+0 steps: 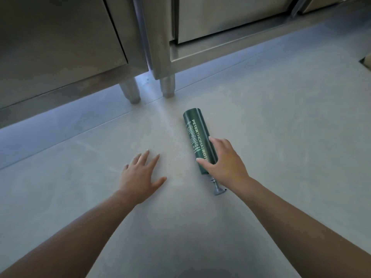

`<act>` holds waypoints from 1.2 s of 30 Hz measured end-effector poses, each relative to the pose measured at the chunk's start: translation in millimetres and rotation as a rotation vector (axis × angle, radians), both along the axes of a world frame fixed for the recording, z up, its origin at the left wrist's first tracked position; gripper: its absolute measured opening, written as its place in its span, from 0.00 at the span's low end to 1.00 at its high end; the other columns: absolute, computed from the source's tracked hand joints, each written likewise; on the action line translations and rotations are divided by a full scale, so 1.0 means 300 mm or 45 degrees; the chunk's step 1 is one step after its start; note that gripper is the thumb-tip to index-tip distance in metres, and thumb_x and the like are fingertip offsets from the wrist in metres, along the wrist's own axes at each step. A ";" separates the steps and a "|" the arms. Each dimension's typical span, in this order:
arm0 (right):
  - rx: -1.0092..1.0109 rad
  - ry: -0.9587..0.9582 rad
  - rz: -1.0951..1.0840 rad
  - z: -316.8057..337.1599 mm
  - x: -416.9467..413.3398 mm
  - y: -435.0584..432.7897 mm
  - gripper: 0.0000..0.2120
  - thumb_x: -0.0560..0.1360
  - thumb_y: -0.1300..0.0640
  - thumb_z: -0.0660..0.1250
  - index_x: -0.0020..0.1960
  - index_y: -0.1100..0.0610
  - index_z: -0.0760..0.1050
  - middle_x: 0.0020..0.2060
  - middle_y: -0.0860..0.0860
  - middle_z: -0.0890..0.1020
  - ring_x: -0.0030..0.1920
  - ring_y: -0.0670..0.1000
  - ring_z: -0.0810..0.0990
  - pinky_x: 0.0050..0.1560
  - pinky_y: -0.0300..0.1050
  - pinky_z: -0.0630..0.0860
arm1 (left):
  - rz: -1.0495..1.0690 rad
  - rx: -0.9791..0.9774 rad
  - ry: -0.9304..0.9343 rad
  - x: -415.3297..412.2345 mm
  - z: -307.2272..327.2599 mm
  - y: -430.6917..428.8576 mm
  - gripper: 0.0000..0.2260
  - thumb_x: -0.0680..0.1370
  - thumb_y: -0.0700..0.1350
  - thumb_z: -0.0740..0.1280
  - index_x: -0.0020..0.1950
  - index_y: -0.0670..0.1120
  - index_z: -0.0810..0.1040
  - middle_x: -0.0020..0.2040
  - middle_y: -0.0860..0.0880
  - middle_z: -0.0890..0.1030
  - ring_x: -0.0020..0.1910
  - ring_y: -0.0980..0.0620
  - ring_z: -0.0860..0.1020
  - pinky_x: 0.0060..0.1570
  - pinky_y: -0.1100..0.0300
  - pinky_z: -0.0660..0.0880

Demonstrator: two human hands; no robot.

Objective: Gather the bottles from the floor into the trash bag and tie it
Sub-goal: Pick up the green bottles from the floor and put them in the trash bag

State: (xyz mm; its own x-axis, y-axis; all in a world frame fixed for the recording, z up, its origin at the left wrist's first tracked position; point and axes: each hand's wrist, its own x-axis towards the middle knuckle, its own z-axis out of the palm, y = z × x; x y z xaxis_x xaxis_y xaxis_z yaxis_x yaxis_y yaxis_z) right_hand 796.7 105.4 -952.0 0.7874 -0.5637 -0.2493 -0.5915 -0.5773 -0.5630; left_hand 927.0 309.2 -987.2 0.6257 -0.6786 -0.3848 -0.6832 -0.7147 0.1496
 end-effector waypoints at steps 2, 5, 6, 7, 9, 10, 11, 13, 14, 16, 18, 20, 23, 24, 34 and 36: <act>-0.001 0.034 0.018 -0.002 0.004 0.011 0.36 0.71 0.42 0.68 0.74 0.51 0.58 0.67 0.50 0.66 0.64 0.51 0.70 0.61 0.47 0.71 | 0.027 0.026 0.005 -0.007 -0.018 0.031 0.35 0.74 0.68 0.55 0.76 0.57 0.51 0.78 0.49 0.52 0.76 0.48 0.53 0.70 0.50 0.60; 0.002 0.063 0.007 -0.027 0.021 0.016 0.39 0.71 0.43 0.68 0.75 0.51 0.55 0.67 0.51 0.65 0.63 0.53 0.71 0.59 0.50 0.73 | 0.033 0.031 0.007 -0.006 -0.054 0.055 0.36 0.73 0.70 0.55 0.76 0.57 0.50 0.78 0.50 0.50 0.76 0.48 0.52 0.70 0.49 0.59; -0.002 0.065 0.004 -0.038 0.026 0.017 0.39 0.70 0.43 0.69 0.75 0.51 0.54 0.67 0.51 0.65 0.63 0.53 0.71 0.58 0.51 0.73 | 0.027 0.032 -0.002 -0.006 -0.066 0.059 0.37 0.72 0.70 0.56 0.76 0.57 0.49 0.78 0.50 0.49 0.76 0.48 0.51 0.70 0.49 0.59; -0.011 0.067 0.001 -0.048 0.031 0.017 0.40 0.70 0.43 0.69 0.75 0.51 0.54 0.67 0.51 0.65 0.62 0.53 0.72 0.58 0.51 0.73 | 0.021 0.034 -0.012 -0.007 -0.077 0.062 0.37 0.72 0.70 0.56 0.76 0.57 0.49 0.78 0.50 0.48 0.76 0.48 0.50 0.70 0.49 0.59; -0.025 0.078 -0.010 -0.064 0.036 0.021 0.41 0.70 0.44 0.70 0.75 0.50 0.53 0.66 0.51 0.65 0.61 0.54 0.72 0.56 0.50 0.74 | 0.018 0.033 -0.018 -0.009 -0.093 0.067 0.37 0.72 0.69 0.56 0.76 0.57 0.47 0.78 0.50 0.47 0.76 0.48 0.49 0.70 0.50 0.59; -0.025 0.086 -0.018 -0.069 0.037 0.023 0.42 0.69 0.45 0.71 0.75 0.50 0.52 0.66 0.52 0.66 0.61 0.54 0.72 0.55 0.50 0.74 | 0.023 0.029 -0.015 -0.010 -0.096 0.069 0.37 0.72 0.69 0.56 0.76 0.57 0.47 0.79 0.50 0.47 0.76 0.48 0.49 0.70 0.50 0.58; -0.023 0.092 -0.024 -0.073 0.037 0.027 0.42 0.69 0.46 0.71 0.75 0.50 0.51 0.66 0.52 0.66 0.61 0.54 0.73 0.54 0.49 0.73 | 0.030 0.025 -0.009 -0.011 -0.096 0.069 0.37 0.72 0.69 0.56 0.76 0.57 0.47 0.79 0.50 0.46 0.76 0.48 0.49 0.70 0.50 0.58; -0.015 0.093 -0.034 -0.076 0.036 0.031 0.43 0.69 0.46 0.72 0.76 0.49 0.51 0.64 0.53 0.68 0.60 0.54 0.73 0.54 0.47 0.72 | 0.038 0.028 -0.002 -0.012 -0.093 0.065 0.37 0.73 0.69 0.57 0.76 0.57 0.47 0.79 0.50 0.46 0.76 0.48 0.48 0.70 0.50 0.58; -0.011 0.090 -0.039 -0.077 0.036 0.030 0.43 0.69 0.47 0.72 0.76 0.49 0.51 0.63 0.54 0.69 0.59 0.54 0.74 0.53 0.47 0.72 | 0.039 0.033 0.001 -0.012 -0.089 0.061 0.37 0.73 0.69 0.57 0.76 0.57 0.47 0.78 0.50 0.46 0.77 0.48 0.48 0.70 0.50 0.59; 0.006 0.072 -0.050 -0.077 0.038 0.023 0.43 0.69 0.48 0.72 0.76 0.50 0.52 0.62 0.54 0.71 0.58 0.54 0.74 0.53 0.46 0.71 | 0.048 0.033 0.003 -0.012 -0.080 0.056 0.37 0.73 0.68 0.57 0.77 0.56 0.48 0.78 0.50 0.47 0.76 0.48 0.49 0.70 0.50 0.59; 0.048 0.026 -0.046 -0.075 0.038 0.017 0.41 0.69 0.50 0.71 0.76 0.50 0.53 0.60 0.54 0.72 0.57 0.53 0.74 0.54 0.45 0.71 | 0.071 0.026 -0.004 -0.011 -0.064 0.056 0.36 0.73 0.68 0.56 0.77 0.56 0.49 0.78 0.50 0.49 0.76 0.49 0.51 0.69 0.51 0.60; 0.092 -0.018 -0.023 -0.066 0.038 0.019 0.41 0.69 0.50 0.71 0.76 0.50 0.54 0.61 0.54 0.73 0.58 0.52 0.73 0.55 0.44 0.70 | 0.122 0.010 -0.019 -0.006 -0.034 0.064 0.35 0.74 0.67 0.57 0.76 0.56 0.50 0.78 0.50 0.52 0.76 0.49 0.54 0.68 0.51 0.62; 0.133 -0.079 0.078 -0.021 0.060 0.037 0.41 0.69 0.50 0.71 0.75 0.49 0.54 0.61 0.52 0.73 0.58 0.51 0.74 0.55 0.43 0.71 | 0.230 -0.012 -0.030 0.007 0.039 0.105 0.33 0.75 0.65 0.57 0.76 0.54 0.53 0.77 0.49 0.56 0.75 0.48 0.57 0.68 0.51 0.64; 0.138 -0.099 0.139 0.001 0.079 0.046 0.41 0.69 0.50 0.71 0.75 0.49 0.54 0.61 0.52 0.73 0.57 0.51 0.74 0.55 0.43 0.72 | 0.267 -0.010 -0.041 0.012 0.072 0.128 0.33 0.75 0.65 0.57 0.76 0.54 0.53 0.77 0.49 0.57 0.74 0.48 0.58 0.67 0.50 0.64; 0.390 -0.354 0.648 0.264 0.289 0.431 0.39 0.68 0.51 0.71 0.74 0.46 0.56 0.57 0.52 0.75 0.53 0.51 0.76 0.53 0.49 0.76 | 0.552 0.113 -0.324 -0.049 0.493 0.515 0.30 0.76 0.65 0.54 0.74 0.53 0.59 0.72 0.48 0.67 0.69 0.46 0.68 0.59 0.50 0.71; 0.418 -0.370 0.738 0.294 0.294 0.537 0.39 0.68 0.51 0.70 0.74 0.45 0.56 0.56 0.52 0.75 0.52 0.51 0.76 0.51 0.47 0.76 | 0.584 0.129 -0.362 -0.077 0.553 0.619 0.29 0.76 0.65 0.55 0.74 0.53 0.60 0.71 0.49 0.69 0.67 0.47 0.70 0.58 0.50 0.73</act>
State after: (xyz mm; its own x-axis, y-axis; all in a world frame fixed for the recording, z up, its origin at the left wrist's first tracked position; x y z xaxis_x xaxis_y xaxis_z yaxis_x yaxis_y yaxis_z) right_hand 884.8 266.5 -863.8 0.9971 0.0319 -0.0691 -0.0420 -0.5267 -0.8490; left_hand 904.0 495.0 -821.3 0.9374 -0.2803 -0.2069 -0.3018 -0.9500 -0.0804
